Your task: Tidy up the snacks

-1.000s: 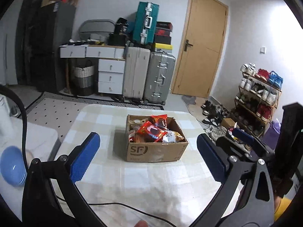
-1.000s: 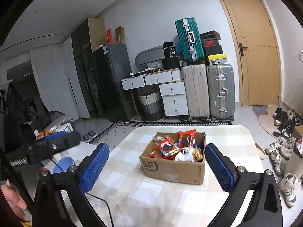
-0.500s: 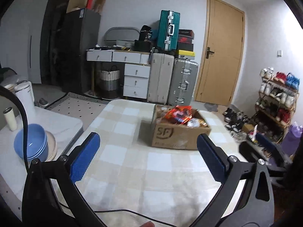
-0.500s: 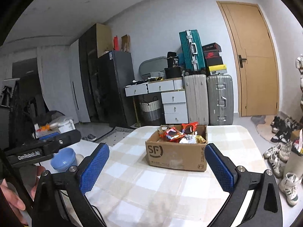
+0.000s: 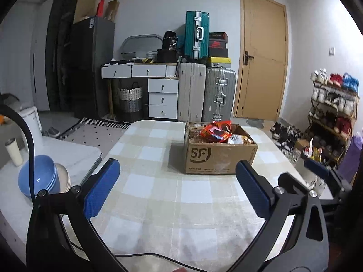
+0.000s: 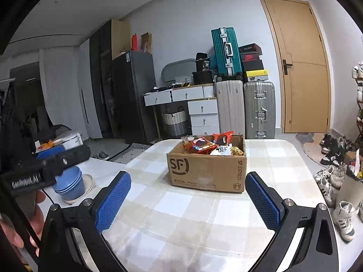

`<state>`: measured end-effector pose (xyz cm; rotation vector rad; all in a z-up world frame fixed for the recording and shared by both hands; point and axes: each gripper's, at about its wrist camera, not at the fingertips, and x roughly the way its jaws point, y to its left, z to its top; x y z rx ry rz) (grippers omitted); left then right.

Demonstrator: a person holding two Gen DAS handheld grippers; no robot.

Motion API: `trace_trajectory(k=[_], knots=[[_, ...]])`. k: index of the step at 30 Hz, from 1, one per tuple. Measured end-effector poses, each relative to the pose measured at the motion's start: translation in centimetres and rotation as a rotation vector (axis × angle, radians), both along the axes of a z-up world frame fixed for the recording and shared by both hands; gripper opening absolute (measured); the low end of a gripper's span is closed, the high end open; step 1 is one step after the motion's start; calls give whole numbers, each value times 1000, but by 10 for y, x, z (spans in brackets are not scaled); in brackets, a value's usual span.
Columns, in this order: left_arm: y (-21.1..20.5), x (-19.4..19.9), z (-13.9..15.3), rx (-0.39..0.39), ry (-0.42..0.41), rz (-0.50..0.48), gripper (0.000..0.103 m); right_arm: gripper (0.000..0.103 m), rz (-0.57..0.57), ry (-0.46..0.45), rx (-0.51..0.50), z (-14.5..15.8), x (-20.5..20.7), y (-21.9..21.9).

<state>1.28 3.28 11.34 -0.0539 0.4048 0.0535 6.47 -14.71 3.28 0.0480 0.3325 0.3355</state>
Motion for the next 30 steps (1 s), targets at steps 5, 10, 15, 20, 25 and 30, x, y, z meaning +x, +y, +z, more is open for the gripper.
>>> trace_trajectory(k=[5, 10, 15, 20, 25, 30], knots=[[-10, 6, -8, 9, 15, -21, 102, 102, -6, -5, 11, 1, -1, -4], [-12, 6, -7, 11, 15, -25, 102, 102, -12, 4, 15, -1, -1, -6], [-18, 10, -11, 18, 16, -41, 102, 102, -10, 12, 25, -3, 2, -10], [-19, 14, -15, -4, 17, -61, 102, 102, -9, 16, 33, -5, 3, -12], [-18, 15, -15, -4, 17, -60, 102, 102, -9, 20, 35, -6, 3, -13], [-18, 15, -16, -5, 17, -61, 102, 102, -5, 22, 36, -7, 3, -13]])
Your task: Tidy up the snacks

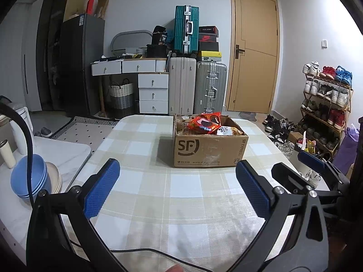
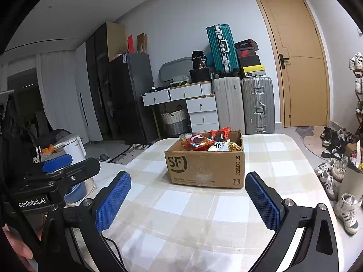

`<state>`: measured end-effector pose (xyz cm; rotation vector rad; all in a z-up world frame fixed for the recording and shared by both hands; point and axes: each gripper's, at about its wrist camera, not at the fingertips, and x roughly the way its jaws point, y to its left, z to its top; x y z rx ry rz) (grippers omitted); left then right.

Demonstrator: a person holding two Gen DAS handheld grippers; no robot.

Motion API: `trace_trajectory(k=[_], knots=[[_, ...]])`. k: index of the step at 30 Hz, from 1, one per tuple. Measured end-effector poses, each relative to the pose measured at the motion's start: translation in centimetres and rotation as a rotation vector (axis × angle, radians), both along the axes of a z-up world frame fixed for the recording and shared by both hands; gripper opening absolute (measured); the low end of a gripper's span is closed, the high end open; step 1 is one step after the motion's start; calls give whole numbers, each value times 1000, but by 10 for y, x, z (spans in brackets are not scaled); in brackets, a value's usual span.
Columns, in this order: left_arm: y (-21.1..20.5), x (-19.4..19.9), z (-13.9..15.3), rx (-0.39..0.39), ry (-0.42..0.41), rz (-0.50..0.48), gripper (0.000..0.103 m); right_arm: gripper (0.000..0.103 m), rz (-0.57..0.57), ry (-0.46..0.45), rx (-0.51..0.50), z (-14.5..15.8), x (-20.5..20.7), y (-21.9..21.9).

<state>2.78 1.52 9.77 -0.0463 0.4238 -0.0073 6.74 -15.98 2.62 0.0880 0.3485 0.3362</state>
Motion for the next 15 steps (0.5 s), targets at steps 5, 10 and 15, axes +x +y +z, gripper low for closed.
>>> trace_trajectory(k=[5, 10, 15], knots=[[-1, 2, -2, -1, -1, -1, 102, 102, -1, 0, 1, 0, 0, 0], [-1, -1, 0, 1, 0, 0, 102, 102, 0, 2, 4, -1, 0, 0], [-1, 0, -1, 14, -3, 5, 102, 102, 0, 2, 3, -1, 0, -1]])
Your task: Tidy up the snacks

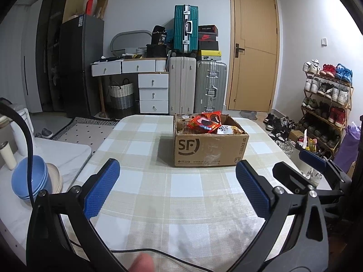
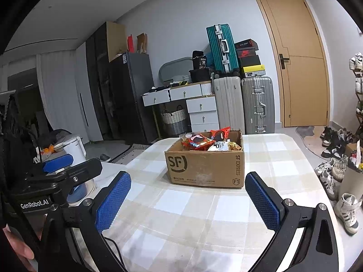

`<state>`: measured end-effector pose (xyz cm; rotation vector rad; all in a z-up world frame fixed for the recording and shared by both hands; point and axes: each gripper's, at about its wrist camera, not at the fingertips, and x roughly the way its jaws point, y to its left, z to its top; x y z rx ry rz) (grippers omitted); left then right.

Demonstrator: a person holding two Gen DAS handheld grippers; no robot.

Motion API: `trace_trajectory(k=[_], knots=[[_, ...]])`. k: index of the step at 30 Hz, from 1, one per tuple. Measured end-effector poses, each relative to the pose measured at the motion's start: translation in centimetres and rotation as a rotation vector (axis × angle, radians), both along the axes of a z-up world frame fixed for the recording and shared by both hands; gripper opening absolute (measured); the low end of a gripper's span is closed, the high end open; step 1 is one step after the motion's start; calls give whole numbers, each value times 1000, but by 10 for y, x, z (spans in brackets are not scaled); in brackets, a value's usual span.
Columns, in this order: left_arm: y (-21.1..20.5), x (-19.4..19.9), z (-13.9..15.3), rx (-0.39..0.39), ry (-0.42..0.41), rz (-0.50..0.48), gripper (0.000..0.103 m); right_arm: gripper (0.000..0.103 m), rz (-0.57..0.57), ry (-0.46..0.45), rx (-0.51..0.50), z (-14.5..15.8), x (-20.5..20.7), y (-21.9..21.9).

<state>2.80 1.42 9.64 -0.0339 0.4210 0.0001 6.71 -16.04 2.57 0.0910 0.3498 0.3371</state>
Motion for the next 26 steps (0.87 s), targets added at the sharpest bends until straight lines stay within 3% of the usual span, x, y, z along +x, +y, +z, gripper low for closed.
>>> trace_trajectory(k=[6, 23, 26], knots=[[1, 1, -6, 18, -15, 4, 102, 102, 2, 0, 5, 0, 0, 0], [14, 2, -11, -52, -3, -19, 102, 102, 7, -3, 3, 0, -2, 1], [14, -2, -8, -47, -34, -12, 102, 102, 11, -8, 6, 2, -3, 0]])
